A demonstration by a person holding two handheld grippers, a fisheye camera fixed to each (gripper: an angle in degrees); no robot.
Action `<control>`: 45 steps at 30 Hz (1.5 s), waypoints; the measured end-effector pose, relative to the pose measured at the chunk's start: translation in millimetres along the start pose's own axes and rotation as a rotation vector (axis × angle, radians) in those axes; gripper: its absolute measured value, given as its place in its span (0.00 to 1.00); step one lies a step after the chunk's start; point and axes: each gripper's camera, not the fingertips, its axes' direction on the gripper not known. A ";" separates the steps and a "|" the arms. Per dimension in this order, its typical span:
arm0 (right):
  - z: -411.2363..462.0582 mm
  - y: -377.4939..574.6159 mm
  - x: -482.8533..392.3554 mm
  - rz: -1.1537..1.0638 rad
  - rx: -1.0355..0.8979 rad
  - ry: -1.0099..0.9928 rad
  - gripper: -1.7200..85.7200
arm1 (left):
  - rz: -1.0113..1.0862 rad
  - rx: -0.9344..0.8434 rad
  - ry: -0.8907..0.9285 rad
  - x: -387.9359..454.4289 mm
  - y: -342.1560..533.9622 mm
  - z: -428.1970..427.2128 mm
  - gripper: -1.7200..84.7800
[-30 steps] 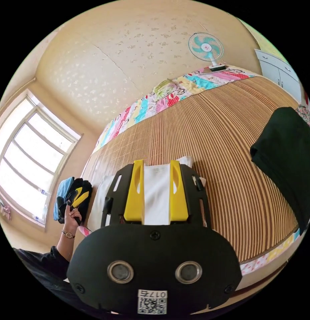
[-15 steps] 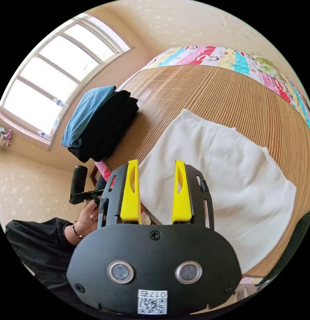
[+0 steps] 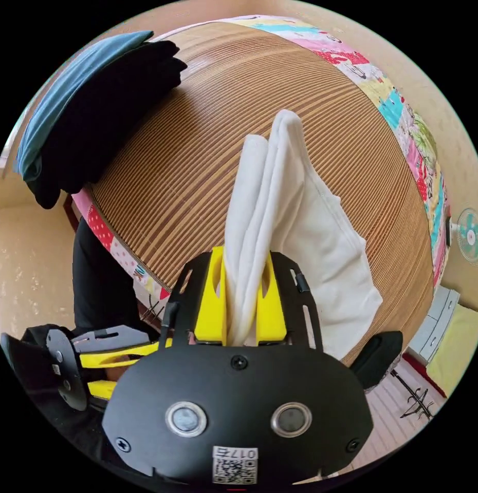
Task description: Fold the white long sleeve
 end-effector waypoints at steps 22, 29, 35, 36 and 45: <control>150.2 436.8 359.5 0.666 0.753 -0.692 0.26 | -0.155 -0.254 0.326 7.3 -37.8 150.6 0.24; 185.7 412.4 381.7 0.531 0.735 -1.005 0.25 | -0.167 -0.544 0.259 23.6 -94.1 263.5 0.26; 166.7 400.6 332.3 0.415 0.730 -1.066 0.20 | -0.201 -0.476 0.351 8.5 -92.5 216.7 0.21; 162.3 399.3 323.5 0.387 0.746 -1.086 0.20 | -0.195 -0.463 0.350 7.4 -91.9 203.2 0.21; 33.9 294.1 135.7 0.047 0.875 -1.246 0.20 | -0.134 -0.064 0.135 -20.2 -112.0 -133.4 0.21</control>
